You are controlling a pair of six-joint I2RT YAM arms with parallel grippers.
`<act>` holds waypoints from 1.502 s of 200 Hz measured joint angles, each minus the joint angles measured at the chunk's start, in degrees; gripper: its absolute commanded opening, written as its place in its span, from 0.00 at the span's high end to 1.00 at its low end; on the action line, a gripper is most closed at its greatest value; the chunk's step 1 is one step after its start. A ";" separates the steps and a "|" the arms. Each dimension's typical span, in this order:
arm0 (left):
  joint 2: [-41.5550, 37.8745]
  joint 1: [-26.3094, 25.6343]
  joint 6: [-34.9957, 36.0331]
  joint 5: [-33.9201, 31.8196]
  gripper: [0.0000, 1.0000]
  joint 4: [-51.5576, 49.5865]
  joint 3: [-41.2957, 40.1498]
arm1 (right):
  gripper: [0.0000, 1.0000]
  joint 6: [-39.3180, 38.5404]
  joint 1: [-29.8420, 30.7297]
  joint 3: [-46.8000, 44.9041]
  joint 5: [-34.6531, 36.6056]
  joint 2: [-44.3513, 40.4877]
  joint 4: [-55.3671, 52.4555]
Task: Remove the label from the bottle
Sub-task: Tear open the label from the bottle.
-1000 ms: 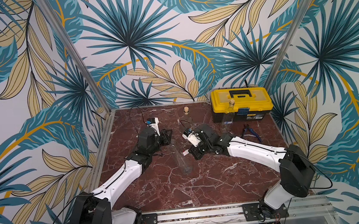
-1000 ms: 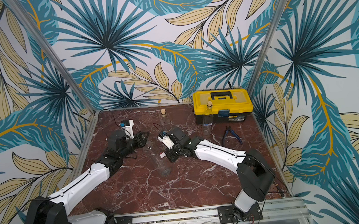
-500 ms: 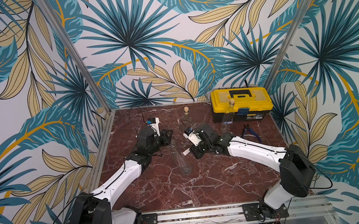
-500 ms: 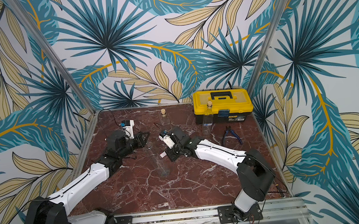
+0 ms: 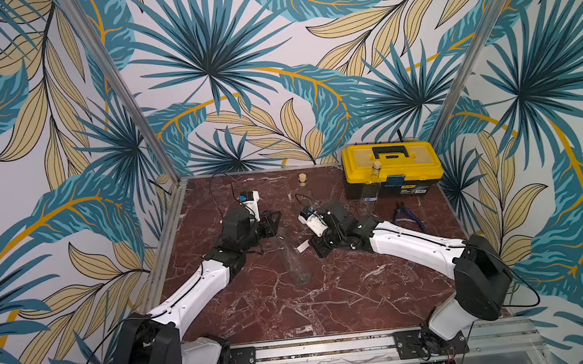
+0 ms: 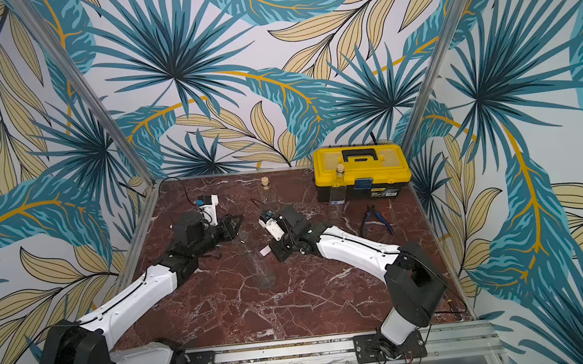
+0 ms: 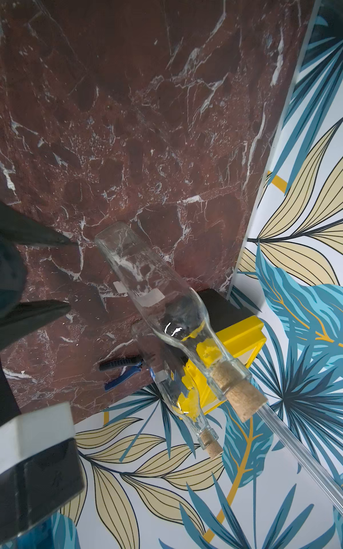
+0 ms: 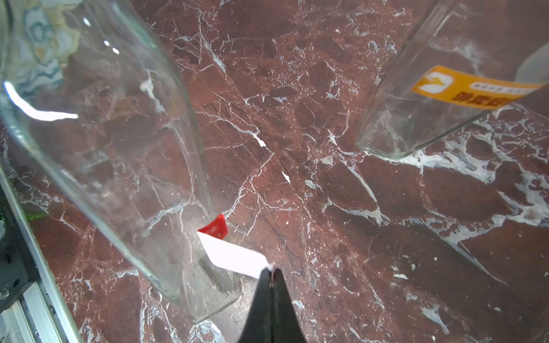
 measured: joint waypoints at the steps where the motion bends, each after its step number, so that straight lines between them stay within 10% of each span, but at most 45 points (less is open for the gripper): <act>1: 0.00 0.00 0.00 0.00 1.00 0.00 0.00 | 1.00 0.02 0.00 0.00 0.00 0.00 0.00; 300: -0.76 0.02 1.95 2.58 1.00 -0.22 0.00 | 1.00 1.14 -1.20 -0.76 2.62 1.14 0.31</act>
